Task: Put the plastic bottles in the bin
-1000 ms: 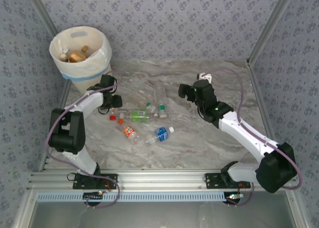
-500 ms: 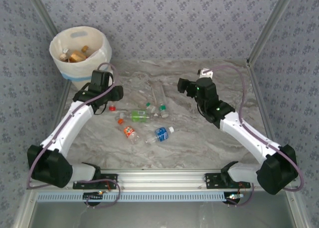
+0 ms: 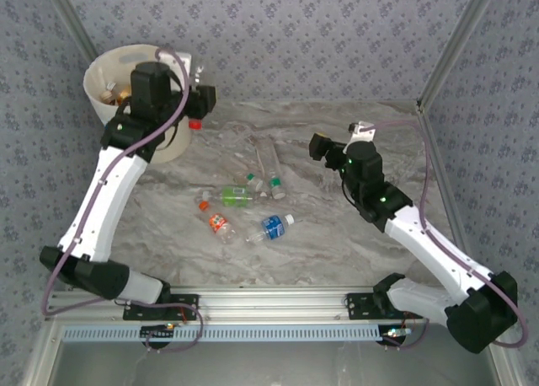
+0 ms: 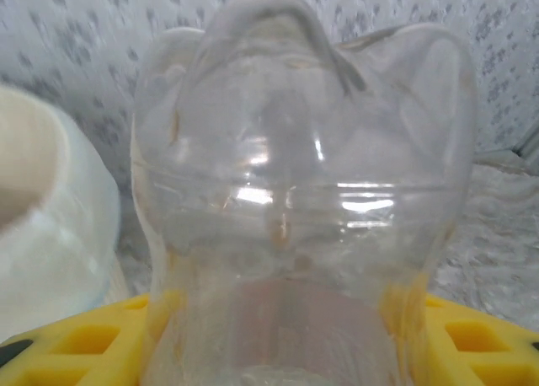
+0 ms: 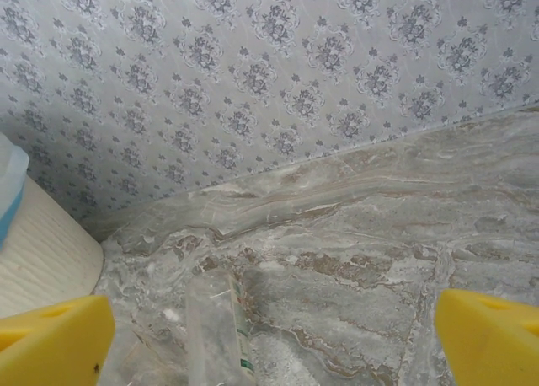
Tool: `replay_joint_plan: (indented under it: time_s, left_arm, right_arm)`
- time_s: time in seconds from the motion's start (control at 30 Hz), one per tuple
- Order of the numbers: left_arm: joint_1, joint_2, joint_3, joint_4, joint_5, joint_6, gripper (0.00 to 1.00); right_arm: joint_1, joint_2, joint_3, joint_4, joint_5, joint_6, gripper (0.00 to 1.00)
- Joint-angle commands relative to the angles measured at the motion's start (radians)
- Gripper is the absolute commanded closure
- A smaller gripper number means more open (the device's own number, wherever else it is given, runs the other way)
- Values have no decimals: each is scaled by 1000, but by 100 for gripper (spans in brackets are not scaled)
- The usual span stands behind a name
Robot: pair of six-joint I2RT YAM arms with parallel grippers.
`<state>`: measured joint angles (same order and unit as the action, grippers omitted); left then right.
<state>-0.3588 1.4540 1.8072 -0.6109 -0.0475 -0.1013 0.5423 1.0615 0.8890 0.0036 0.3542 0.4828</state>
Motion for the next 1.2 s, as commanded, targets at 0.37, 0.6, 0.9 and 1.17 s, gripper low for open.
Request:
replay_joint_plan:
  time_s: [0.37, 0.6, 0.9, 1.17]
  left_arm:
    - [231, 382, 596, -276, -109, 205, 56]
    - [351, 529, 675, -260, -72, 205, 52]
    - [386, 678, 738, -225, 76, 204, 43]
    - [392, 656, 745, -249, 150, 155, 26]
  right_arm:
    - [-9, -202, -94, -77, 91, 65, 0]
    - [-14, -231, -100, -99, 110, 66, 0]
    - [-18, -243, -90, -153, 112, 77, 0]
    - [-21, -230, -93, -146, 121, 83, 0]
